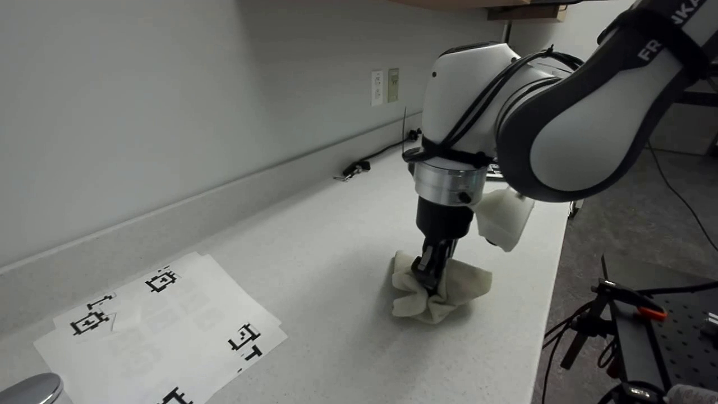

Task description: Wipe the counter with the cloth

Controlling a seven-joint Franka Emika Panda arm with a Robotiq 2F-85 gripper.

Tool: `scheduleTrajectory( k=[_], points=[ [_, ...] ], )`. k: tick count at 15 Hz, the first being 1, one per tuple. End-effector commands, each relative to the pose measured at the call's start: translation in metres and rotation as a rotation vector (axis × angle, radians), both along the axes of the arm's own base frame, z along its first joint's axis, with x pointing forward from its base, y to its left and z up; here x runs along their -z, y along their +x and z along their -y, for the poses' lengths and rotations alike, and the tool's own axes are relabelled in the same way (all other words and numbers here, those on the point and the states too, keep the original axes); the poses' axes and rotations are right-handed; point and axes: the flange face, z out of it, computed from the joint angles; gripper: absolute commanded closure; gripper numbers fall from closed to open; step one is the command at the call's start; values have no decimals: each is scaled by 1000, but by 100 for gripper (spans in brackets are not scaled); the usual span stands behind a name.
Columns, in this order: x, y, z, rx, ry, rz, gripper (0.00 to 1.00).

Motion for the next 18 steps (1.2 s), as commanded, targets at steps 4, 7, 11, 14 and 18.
scheduleTrajectory(
  k=[4, 7, 11, 14, 18],
  points=[
    [1, 26, -9, -45, -14, -20, 97],
    [-3, 25, 18, -2, -31, -10, 97],
    [-5, 19, 55, 64, -48, -11, 97],
    [-3, 17, 61, 77, -46, -17, 97],
    [-4, 14, 52, 66, -33, -24, 62]
  ],
)
